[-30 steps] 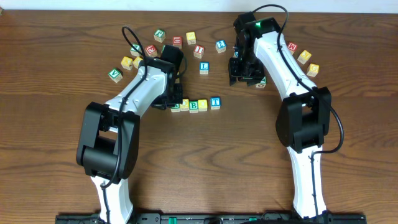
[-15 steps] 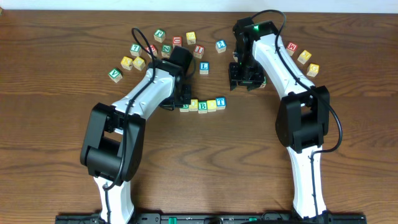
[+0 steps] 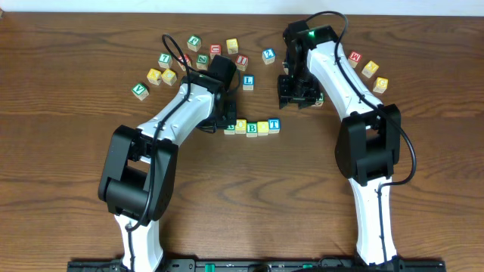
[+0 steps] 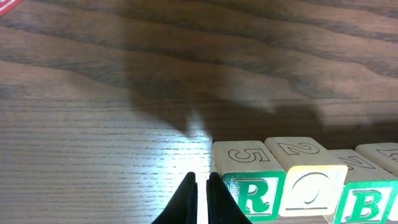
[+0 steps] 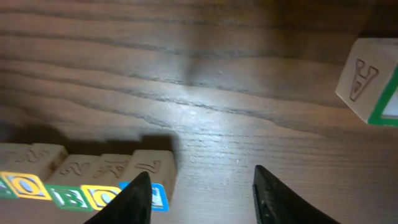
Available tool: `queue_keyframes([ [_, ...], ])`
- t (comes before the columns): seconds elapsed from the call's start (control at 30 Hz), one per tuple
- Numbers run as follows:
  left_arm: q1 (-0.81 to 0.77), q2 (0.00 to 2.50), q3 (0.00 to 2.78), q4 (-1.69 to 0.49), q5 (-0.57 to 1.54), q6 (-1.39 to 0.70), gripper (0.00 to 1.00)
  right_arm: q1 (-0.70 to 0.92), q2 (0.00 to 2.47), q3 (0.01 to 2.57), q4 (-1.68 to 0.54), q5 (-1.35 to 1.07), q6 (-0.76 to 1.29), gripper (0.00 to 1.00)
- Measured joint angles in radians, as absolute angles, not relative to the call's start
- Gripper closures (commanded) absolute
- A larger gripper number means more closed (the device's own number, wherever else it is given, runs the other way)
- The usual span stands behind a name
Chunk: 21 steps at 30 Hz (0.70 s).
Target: Spell out ROBOT
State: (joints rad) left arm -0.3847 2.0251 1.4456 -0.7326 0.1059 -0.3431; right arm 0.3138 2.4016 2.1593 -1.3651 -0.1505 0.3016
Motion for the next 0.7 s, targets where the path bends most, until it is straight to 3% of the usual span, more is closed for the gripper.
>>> queue_keyframes([
  [0.43, -0.354, 2.005, 1.446, -0.790, 0.101, -0.331, 0.93, 0.389, 2.402, 2.158, -1.209, -0.184, 0.302, 0.58],
  [0.7, -0.234, 1.858, 1.447, -0.819, 0.073, -0.284, 0.92, 0.460, 2.402, 2.158, -1.113, -0.187, 0.332, 0.76],
])
